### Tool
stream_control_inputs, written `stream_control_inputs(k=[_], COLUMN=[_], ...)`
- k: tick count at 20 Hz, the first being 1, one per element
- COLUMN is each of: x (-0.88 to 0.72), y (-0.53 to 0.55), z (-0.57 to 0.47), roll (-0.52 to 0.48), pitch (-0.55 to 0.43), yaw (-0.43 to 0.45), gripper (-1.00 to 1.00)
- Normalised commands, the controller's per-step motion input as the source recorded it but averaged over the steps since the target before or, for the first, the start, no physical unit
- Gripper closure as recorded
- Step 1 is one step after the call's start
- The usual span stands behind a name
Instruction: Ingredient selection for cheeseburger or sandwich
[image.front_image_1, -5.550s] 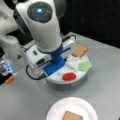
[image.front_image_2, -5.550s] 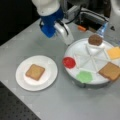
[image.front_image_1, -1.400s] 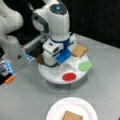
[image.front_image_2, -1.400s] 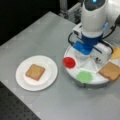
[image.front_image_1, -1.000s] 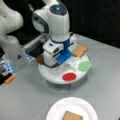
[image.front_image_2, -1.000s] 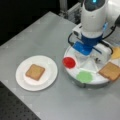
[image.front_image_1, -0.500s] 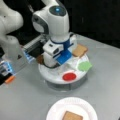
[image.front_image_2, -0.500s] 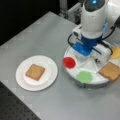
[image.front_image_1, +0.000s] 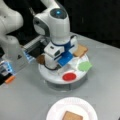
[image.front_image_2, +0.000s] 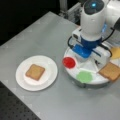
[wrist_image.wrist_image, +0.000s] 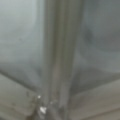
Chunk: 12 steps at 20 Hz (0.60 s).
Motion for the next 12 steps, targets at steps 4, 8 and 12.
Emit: stream_control_inputs(k=[4, 8, 12], x=[-0.14, -0.16, -0.17], y=[0.03, 0.02, 0.01], z=[-0.15, -0.15, -0.15], roll=[-0.122, -0.159, -0.154], pitch=[-0.181, -0.187, -0.168], yaw=[0.018, 0.072, 0.146], gripper=[-1.00, -1.00, -1.00])
